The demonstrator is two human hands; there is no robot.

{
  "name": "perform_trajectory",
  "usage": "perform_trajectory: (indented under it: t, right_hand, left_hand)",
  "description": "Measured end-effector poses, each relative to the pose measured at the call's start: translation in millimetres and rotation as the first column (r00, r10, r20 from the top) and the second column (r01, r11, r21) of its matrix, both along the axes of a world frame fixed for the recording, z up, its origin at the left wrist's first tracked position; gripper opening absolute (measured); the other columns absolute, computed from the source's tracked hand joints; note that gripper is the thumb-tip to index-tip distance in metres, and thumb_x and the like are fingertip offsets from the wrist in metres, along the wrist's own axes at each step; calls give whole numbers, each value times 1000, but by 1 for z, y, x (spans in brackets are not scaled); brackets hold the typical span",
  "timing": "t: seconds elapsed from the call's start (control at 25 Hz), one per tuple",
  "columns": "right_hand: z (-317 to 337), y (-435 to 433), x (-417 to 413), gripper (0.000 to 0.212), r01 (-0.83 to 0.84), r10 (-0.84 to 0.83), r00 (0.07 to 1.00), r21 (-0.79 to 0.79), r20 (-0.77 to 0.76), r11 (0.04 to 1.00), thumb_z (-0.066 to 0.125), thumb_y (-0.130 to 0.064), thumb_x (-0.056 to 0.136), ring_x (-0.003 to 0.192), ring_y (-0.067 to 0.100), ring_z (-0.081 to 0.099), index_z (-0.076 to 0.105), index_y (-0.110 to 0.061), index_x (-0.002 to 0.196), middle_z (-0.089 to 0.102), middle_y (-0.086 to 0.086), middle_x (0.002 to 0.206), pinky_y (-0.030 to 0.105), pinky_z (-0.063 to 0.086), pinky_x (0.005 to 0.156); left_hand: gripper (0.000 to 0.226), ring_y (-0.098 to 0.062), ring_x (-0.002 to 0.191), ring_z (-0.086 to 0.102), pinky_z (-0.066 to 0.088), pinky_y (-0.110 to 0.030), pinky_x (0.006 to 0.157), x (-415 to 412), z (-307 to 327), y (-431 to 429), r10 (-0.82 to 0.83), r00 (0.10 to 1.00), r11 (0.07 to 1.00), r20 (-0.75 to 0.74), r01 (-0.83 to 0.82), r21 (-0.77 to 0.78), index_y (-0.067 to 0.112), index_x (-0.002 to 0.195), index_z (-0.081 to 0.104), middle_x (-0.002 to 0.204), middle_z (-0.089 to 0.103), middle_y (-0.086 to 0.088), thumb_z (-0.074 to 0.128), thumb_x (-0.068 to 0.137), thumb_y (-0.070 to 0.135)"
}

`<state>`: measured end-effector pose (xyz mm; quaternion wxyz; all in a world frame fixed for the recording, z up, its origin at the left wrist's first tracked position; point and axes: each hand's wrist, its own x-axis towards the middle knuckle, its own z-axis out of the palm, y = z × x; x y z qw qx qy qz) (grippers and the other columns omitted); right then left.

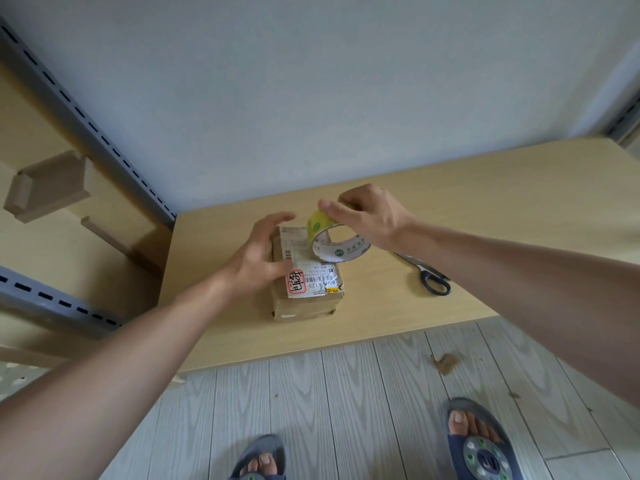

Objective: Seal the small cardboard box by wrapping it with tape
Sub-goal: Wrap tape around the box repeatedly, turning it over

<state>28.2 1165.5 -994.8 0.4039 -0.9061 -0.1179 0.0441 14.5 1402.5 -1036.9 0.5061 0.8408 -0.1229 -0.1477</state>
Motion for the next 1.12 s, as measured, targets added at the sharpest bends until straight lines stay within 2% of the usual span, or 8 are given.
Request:
perform_trajectory:
  t: [0.04, 0.12, 0.2, 0.32, 0.4, 0.52, 0.72, 1.12]
  right_hand:
    - [1, 6, -1, 60, 0, 0, 1000, -4, 15, 1000, 52, -60, 95, 46, 10, 26, 32, -17, 58, 30, -5, 54, 24, 19, 43]
    - [2, 17, -2, 63, -1, 1, 999, 4, 46, 1000, 55, -64, 91, 42, 9, 24, 28, -19, 57, 26, -6, 53, 23, 20, 40]
    - [3, 25, -4, 64, -38, 37, 998, 17, 58, 999, 58, -65, 89, 42, 9, 24, 28, -19, 56, 26, -7, 53, 21, 21, 40]
    - [7, 35, -4, 59, -127, 128, 985, -13, 116, 992, 55, -56, 96, 44, 8, 27, 32, -19, 55, 30, -7, 52, 20, 24, 43]
    - [11, 40, -1, 53, -174, 182, 966, -57, 184, 983, 48, -41, 99, 46, 12, 27, 32, -17, 55, 29, -4, 51, 26, 22, 46]
    - [14, 35, 8, 42, -242, 279, 931, -174, 236, 955, 45, -31, 91, 47, 20, 27, 34, -13, 54, 31, 2, 49, 35, 24, 47]
    - [0, -5, 13, 44, -191, 273, 949, -405, 157, 894, 55, -34, 92, 47, 20, 40, 47, -9, 56, 44, 2, 51, 28, 34, 48]
    - [-31, -16, 11, 46, -179, 220, 973, -381, 67, 907, 56, -36, 90, 49, 20, 31, 37, -14, 55, 34, -2, 49, 30, 32, 50]
  left_hand:
    - [70, -17, 127, 51, 49, -38, 104, -1, -1, 0, -37, 996, 993, 80, 27, 118, 27, 135, 41, 137, 46, -4, 67, 71, 36]
    - [72, -24, 137, 43, 39, -54, 110, -4, -6, -3, -66, 981, 920, 184, -12, 392, 32, 133, 40, 135, 47, 7, 55, 69, 62]
    - [88, -20, 142, 37, 34, -57, 111, -7, -12, -2, -89, 969, 837, 231, -53, 545, 30, 138, 37, 145, 42, 10, 50, 69, 82]
    - [81, -12, 127, 48, 44, -51, 103, -9, -18, 9, -90, 976, 914, 197, 2, 406, 39, 135, 36, 133, 45, 15, 57, 70, 83]
    - [84, -12, 127, 49, 44, -51, 105, -8, -23, 13, -77, 977, 943, 197, 7, 332, 40, 137, 35, 135, 45, 14, 58, 70, 85]
    - [111, -18, 136, 43, 38, -53, 111, -6, -32, 16, -69, 979, 918, 191, -13, 396, 29, 151, 28, 150, 38, 8, 49, 65, 96]
    - [122, -17, 142, 36, 33, -52, 115, -1, -33, 19, -74, 989, 872, 129, 2, 489, 30, 155, 19, 159, 27, 10, 39, 59, 102]
    - [122, -16, 143, 30, 30, -46, 119, -2, -28, 17, -109, 990, 869, 91, 50, 492, 25, 158, 17, 160, 23, 8, 42, 63, 98]
